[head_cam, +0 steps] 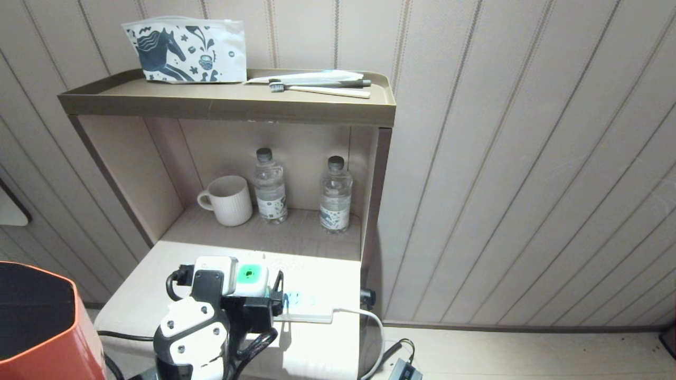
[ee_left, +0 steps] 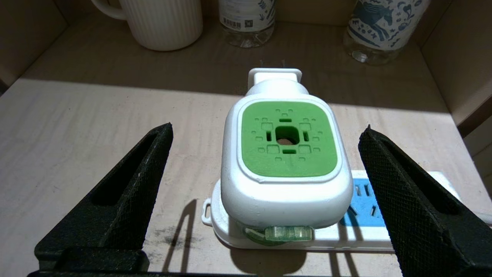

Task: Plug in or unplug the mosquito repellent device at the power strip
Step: Insert the plug into the socket

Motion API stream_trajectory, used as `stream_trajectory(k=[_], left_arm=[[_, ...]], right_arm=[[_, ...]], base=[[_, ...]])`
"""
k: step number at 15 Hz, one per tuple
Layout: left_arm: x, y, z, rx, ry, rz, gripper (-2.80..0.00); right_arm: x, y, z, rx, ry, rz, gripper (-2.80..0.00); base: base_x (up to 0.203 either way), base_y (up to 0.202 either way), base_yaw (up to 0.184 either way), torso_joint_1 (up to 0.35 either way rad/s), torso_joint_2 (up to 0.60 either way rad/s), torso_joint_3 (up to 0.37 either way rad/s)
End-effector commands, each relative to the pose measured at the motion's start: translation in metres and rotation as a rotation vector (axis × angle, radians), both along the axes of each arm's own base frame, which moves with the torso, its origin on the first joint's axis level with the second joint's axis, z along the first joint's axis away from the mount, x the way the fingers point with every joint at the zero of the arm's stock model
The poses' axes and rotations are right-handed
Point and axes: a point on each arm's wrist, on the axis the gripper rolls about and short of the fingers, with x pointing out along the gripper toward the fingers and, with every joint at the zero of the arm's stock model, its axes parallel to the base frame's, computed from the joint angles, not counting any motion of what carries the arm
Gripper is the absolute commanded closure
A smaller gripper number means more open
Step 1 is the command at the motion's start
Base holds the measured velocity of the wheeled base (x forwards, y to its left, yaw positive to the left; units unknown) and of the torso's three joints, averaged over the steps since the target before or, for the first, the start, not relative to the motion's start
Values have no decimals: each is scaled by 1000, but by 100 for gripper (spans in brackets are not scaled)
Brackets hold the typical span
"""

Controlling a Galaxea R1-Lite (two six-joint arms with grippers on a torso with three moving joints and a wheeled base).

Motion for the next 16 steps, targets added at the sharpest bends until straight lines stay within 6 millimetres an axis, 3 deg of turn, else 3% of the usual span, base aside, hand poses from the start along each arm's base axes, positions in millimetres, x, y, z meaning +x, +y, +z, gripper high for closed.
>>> stream_trajectory(k=[1,16], left_arm=[[1,-2,-1,-23,-17,7,-280],[10,-12,-1,-47,-43,69,-280]], right_arm=[[0,0,0,0,-1,1,0],[0,0,0,0,-1,1,0]], base=[[0,0,0,0,0,0],[0,0,0,0,0,0]])
